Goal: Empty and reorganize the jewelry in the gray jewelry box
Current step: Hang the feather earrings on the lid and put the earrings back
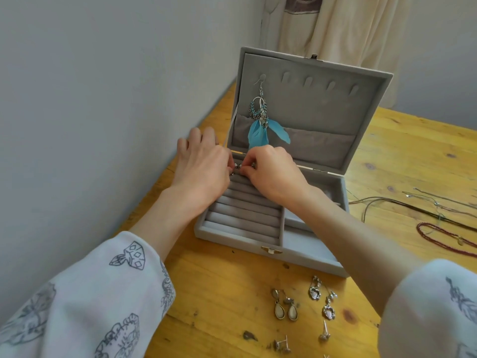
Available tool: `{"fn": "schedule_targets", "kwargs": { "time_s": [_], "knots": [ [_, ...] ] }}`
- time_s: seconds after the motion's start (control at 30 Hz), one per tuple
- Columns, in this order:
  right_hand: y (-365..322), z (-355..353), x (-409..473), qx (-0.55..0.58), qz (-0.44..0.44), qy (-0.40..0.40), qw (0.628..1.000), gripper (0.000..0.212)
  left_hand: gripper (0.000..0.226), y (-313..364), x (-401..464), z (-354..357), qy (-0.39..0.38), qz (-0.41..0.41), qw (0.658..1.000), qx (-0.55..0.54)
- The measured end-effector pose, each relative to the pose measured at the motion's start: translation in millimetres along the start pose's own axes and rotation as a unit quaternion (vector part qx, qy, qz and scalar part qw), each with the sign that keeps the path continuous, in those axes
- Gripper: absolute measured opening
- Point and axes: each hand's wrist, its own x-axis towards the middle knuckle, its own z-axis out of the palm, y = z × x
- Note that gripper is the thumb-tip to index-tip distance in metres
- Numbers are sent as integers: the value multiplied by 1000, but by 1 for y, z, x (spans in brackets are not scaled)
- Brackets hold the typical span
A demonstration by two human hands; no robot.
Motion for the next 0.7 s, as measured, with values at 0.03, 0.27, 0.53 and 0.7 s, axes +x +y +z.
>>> {"fn": "schedule_targets", "kwargs": {
  "time_s": [0.03,0.27,0.53,0.7],
  "knots": [
    [-1,0,-1,-17,-7,1,1000,17,21,-1,0,-1,-2,4,1000,5],
    [-3,0,-6,-53,-30,7,998,21,20,-1,-8,-3,46,32,998,-24],
    [1,-2,-19,-54,-65,6,996,32,22,-3,-10,-5,45,39,998,-5],
    [4,-4,-23,-115,-99,-15,988,34,27,0,-15,-7,26,31,999,10]
  ]
}}
